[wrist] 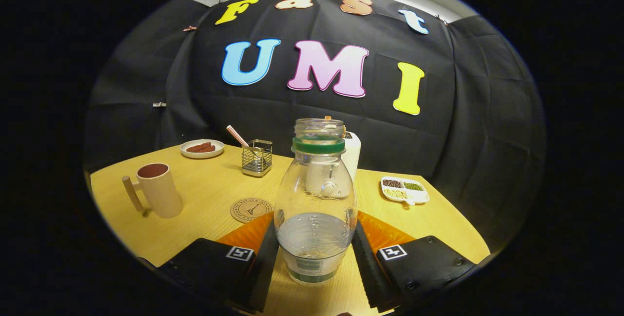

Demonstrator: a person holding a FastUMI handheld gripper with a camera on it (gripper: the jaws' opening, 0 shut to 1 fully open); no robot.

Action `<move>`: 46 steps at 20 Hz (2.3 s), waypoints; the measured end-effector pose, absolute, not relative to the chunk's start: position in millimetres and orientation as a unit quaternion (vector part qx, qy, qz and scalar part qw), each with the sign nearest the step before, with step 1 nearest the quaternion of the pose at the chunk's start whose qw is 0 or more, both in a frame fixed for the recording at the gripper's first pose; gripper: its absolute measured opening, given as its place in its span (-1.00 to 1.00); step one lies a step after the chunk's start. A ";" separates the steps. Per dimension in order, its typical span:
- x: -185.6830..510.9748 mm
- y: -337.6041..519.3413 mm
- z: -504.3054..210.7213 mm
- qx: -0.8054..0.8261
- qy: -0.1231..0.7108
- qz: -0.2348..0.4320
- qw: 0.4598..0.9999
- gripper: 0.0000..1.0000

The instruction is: Take the bottle from table, then pour the juice into the cup, finally place the bottle on the coaster

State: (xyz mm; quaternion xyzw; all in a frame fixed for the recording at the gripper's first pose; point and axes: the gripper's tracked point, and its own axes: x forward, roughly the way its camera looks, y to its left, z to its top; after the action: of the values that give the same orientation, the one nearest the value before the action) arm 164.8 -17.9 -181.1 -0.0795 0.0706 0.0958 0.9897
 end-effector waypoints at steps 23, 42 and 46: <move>195.3 42.7 -104.5 -0.314 0.048 0.137 0.938 0.52; 184.7 163.8 -114.9 -0.518 -0.017 0.206 0.830 0.51; 192.5 165.8 -133.4 -0.542 0.005 0.204 0.815 0.51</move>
State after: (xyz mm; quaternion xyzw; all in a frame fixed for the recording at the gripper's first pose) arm 192.5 165.8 -133.4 -0.5421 0.0047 0.2037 0.8152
